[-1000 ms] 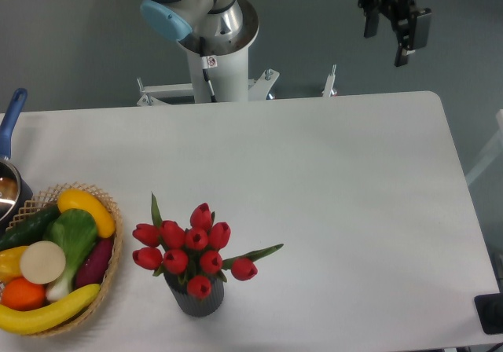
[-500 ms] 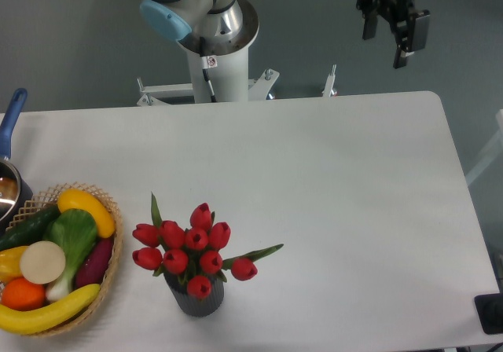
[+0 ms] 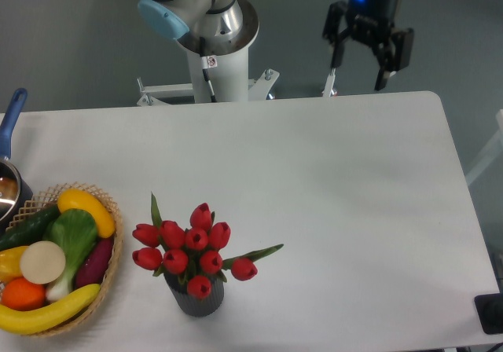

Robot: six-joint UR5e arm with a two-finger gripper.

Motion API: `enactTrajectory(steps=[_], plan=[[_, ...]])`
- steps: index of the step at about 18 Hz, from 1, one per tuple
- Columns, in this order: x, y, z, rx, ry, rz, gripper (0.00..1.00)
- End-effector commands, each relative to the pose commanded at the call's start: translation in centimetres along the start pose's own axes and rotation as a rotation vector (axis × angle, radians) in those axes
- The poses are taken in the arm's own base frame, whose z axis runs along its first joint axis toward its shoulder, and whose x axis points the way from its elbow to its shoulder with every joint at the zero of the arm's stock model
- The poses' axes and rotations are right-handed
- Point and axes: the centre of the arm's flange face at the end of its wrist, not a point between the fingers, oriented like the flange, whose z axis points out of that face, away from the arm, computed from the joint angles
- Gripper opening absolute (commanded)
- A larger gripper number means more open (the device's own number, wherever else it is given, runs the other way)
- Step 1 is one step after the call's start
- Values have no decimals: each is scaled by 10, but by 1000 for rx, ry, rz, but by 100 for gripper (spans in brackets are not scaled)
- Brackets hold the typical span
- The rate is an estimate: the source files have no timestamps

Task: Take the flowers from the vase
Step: 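Move the open gripper down toward the red tulip stems in the vase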

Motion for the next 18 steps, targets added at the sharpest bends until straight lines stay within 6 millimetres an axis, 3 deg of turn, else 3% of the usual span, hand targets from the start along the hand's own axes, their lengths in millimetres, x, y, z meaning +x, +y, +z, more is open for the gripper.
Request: enactTrajectory(steps=[4,7,12,18], plan=[[14,-17,26,26,64,-36,100],[19,-26,41,183,95,-41,100],[17,-37,78,384,106,-56,100],[14,-63,123,460,169,2,100]])
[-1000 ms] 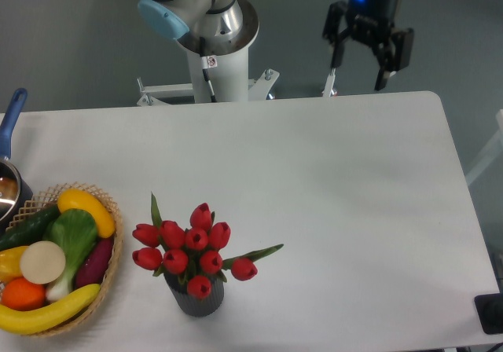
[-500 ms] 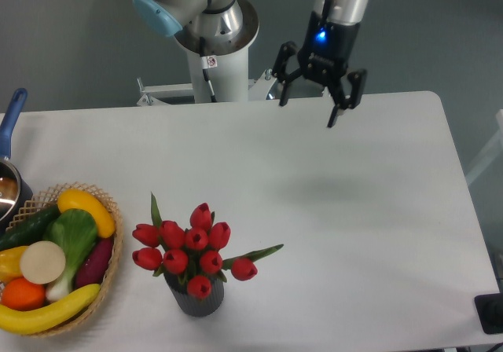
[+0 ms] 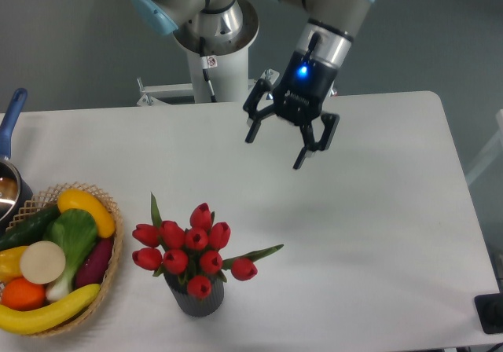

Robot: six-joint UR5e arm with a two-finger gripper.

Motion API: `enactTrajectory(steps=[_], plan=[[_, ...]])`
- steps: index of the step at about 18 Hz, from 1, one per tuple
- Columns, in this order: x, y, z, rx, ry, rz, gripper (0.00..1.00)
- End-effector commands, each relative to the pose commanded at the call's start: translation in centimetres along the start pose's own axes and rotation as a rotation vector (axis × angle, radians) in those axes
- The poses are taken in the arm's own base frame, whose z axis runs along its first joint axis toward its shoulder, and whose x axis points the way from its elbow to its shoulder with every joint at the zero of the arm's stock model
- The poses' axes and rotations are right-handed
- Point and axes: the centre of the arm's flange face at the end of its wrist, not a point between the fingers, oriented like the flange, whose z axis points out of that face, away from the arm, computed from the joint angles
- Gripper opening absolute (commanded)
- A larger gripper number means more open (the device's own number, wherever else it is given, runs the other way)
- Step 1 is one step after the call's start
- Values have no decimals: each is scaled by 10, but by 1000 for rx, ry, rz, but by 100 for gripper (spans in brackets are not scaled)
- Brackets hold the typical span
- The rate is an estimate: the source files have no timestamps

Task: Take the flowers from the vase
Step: 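Move the open gripper down toward the red tulip stems in the vase, then push the open gripper around the tulip stems above the vase rim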

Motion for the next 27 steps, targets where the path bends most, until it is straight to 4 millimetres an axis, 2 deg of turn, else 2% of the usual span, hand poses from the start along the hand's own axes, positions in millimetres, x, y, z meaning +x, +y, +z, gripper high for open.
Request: enactTrajectory(steps=[3,5,8,10,12,16,27], plan=[[0,7,20,-4,39,-32,100],[2,1,27,27,56,-19,100],[-4,1,42,40,73,-5,100],[-5,3,60,41,92,11,100],[-6,-5,70,50,96,45,100],[-27,-20,103,59,129,90,100],[-34,-7,121,118,171,89,100]])
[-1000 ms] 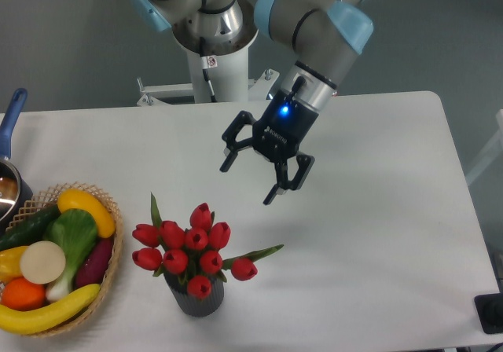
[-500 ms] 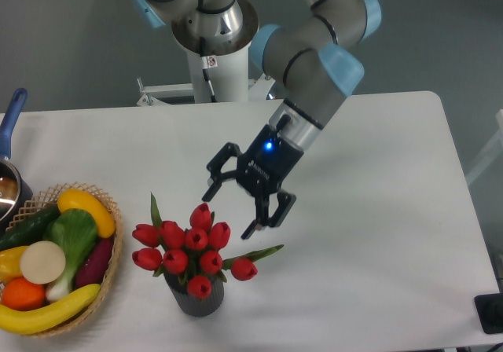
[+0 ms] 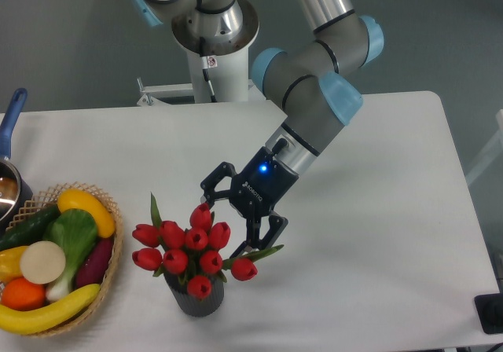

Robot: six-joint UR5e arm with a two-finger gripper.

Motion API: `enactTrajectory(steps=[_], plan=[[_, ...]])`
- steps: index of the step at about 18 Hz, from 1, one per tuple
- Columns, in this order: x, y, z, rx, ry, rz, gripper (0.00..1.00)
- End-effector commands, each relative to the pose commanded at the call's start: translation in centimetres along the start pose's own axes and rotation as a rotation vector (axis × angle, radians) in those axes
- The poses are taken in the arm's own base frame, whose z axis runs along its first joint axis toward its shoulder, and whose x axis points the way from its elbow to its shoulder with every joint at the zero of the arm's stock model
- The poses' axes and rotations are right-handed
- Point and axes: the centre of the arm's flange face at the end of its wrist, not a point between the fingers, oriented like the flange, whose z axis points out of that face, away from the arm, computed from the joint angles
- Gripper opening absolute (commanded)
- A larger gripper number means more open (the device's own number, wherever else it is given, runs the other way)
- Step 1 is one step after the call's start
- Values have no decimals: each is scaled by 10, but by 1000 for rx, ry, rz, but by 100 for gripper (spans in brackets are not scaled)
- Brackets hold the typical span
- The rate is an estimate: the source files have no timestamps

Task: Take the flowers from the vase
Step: 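Push the open gripper around the tulip stems above the vase rim, then close the gripper on the tulip stems, tilting the bunch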

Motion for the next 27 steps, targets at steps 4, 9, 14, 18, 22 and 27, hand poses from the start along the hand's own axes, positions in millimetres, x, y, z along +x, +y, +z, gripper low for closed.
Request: enactTrajectory(steps=[4,9,14,18,22,27], plan=[[-4,-2,12,5,17,12,100],[-9,2,19,19,28,43,100],[-2,7,30,21,51,82,100],[2,0,37,37,65,91,100],[1,-1,37,39,65,88,100],[1,-2,41,39,70,88,87]])
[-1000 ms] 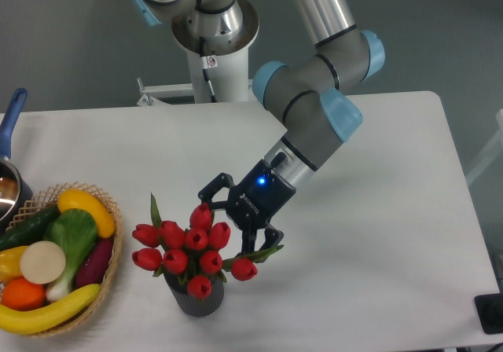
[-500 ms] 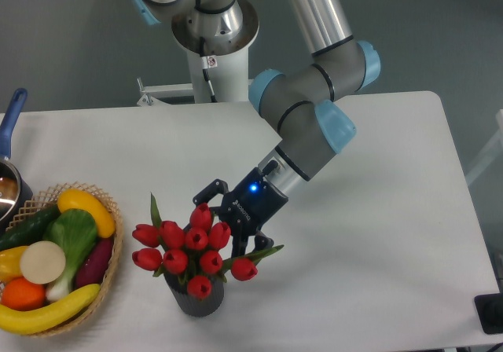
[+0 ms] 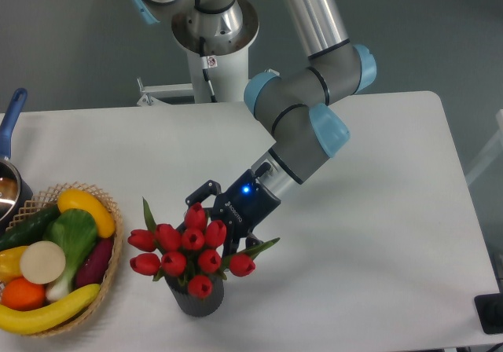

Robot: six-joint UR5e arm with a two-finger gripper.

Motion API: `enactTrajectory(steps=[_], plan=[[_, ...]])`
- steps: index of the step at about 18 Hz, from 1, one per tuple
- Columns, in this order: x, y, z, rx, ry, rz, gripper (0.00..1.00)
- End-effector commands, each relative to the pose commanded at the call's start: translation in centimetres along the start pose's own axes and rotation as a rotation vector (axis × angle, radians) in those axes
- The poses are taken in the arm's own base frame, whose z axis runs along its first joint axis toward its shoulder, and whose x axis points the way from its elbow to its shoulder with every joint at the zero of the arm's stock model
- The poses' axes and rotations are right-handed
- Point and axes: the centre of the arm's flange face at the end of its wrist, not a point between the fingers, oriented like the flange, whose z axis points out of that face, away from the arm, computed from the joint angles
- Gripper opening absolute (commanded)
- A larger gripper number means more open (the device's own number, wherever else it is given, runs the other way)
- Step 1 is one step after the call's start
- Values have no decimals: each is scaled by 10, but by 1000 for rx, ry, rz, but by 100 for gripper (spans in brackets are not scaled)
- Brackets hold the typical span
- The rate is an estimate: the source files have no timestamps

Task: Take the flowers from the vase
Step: 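Close the gripper on the tulip stems, tilting the bunch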

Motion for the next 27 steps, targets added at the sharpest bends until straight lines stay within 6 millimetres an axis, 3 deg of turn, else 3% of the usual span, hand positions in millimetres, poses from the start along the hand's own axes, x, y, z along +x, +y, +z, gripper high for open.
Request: enactTrajectory(steps=[2,18,22,27], plan=[[-1,1,0,0,-1,-2,77],[0,-2,-3,3,-4,-23,43],[0,-3,-3,2,-3,-43,27],[0,-6,-4,21,-2,-48,26]])
